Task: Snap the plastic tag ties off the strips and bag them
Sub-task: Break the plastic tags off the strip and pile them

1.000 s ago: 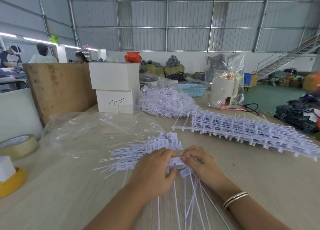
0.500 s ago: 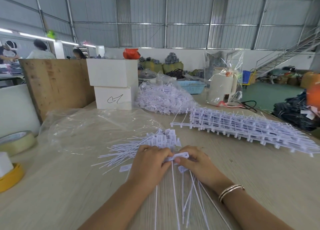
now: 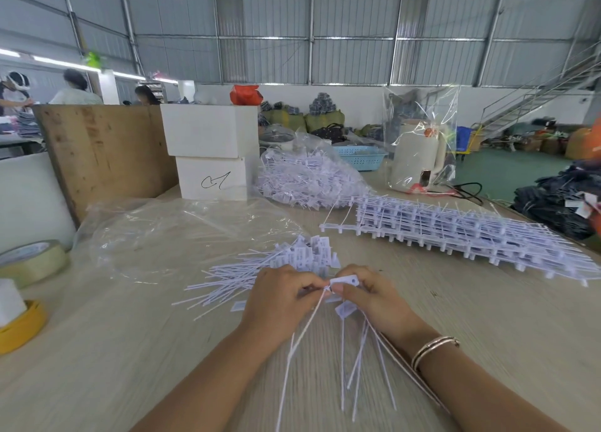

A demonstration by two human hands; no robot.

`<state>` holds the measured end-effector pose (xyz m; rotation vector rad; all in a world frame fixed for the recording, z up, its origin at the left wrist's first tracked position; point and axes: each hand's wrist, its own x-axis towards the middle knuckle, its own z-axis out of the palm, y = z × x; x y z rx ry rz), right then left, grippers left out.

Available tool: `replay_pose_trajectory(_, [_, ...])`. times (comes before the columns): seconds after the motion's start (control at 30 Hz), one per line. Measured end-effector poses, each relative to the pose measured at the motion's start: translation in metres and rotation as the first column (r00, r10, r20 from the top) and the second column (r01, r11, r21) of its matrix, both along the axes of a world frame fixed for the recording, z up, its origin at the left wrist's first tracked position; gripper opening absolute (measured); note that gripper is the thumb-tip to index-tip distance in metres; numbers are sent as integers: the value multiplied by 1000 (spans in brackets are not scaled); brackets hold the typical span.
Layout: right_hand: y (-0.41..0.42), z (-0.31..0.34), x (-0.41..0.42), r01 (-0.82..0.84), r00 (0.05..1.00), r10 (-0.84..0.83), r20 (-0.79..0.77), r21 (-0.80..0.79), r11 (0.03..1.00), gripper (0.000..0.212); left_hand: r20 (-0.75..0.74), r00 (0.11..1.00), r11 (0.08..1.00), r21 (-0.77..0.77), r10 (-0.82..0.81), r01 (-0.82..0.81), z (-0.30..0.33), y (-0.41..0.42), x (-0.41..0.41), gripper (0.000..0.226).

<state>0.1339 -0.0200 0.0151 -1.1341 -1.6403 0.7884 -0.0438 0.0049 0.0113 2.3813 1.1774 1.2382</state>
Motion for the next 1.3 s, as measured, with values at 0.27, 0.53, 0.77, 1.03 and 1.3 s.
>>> replay_pose_trajectory(0.27, [4,0,4,-128,975,111,-192,-73,989,17,81,994,997,6,-76,76,2,0,0,27])
replay_pose_trajectory(0.53, [6,-2,5,-151,933,100,-344,-124,981,13,57,997,999,-16,-47,48,0,0,7,22])
replay_pose_trajectory(0.77, [7,-1,5,-126,938,69,-339,-149,981,15,32,999,999,36,-40,39,1,-1,9,18])
replay_pose_trajectory(1.03, [11,-4,5,-45,946,-9,-325,-157,987,12,-70,993,972,219,98,-81,-2,-3,19,13])
replay_pose_trajectory(1.3, [15,-2,26,181,880,-251,-403,-204,962,20,-109,994,986,166,2,17,-8,-14,15,10])
